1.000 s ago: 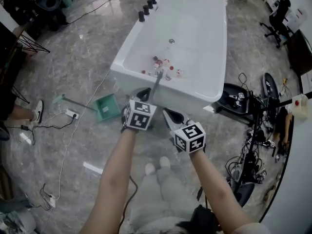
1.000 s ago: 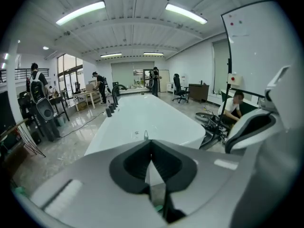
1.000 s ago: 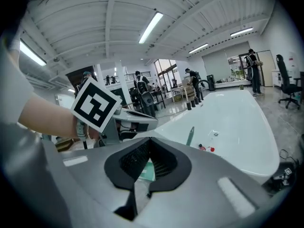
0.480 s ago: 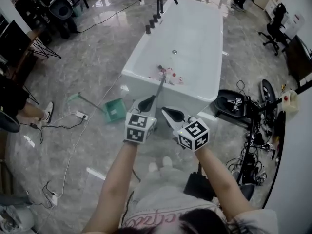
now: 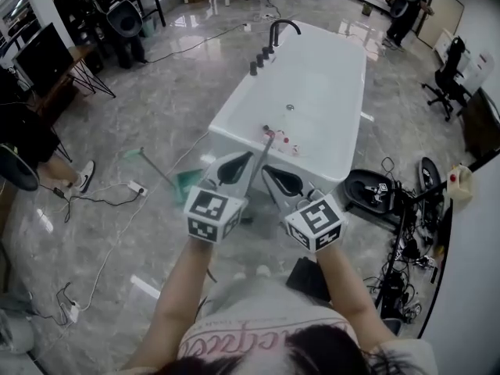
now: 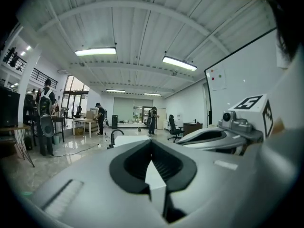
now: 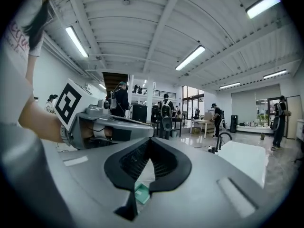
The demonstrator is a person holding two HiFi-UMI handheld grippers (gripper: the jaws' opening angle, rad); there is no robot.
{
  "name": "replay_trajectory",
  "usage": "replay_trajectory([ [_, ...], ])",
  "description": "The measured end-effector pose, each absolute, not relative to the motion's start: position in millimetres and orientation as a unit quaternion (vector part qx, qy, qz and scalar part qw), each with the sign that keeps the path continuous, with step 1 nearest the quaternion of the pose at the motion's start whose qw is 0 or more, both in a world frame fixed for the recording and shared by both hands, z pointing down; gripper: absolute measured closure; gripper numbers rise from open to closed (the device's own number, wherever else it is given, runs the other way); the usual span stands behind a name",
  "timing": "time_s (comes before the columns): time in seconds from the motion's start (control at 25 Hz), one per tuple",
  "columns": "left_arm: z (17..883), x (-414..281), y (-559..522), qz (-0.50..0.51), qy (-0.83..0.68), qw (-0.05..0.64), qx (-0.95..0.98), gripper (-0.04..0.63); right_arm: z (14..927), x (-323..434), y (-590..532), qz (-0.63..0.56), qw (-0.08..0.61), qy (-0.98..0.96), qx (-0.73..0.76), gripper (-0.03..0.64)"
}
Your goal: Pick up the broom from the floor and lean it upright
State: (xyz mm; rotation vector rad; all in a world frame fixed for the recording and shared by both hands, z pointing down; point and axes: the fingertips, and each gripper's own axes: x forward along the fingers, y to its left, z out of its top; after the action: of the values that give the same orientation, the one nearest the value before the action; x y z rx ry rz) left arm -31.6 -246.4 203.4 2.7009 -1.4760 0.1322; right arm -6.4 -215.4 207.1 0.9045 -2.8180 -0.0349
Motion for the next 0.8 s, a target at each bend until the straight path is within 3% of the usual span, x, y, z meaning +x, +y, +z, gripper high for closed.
replay_trajectory([
  [0.8, 157.6, -27.9, -210.0, -0.013, -0.467, 0.009, 0.884, 0.595, 170.0, 2.6, -197.7, 0.031, 0.040, -0.944, 0.325, 0.617],
])
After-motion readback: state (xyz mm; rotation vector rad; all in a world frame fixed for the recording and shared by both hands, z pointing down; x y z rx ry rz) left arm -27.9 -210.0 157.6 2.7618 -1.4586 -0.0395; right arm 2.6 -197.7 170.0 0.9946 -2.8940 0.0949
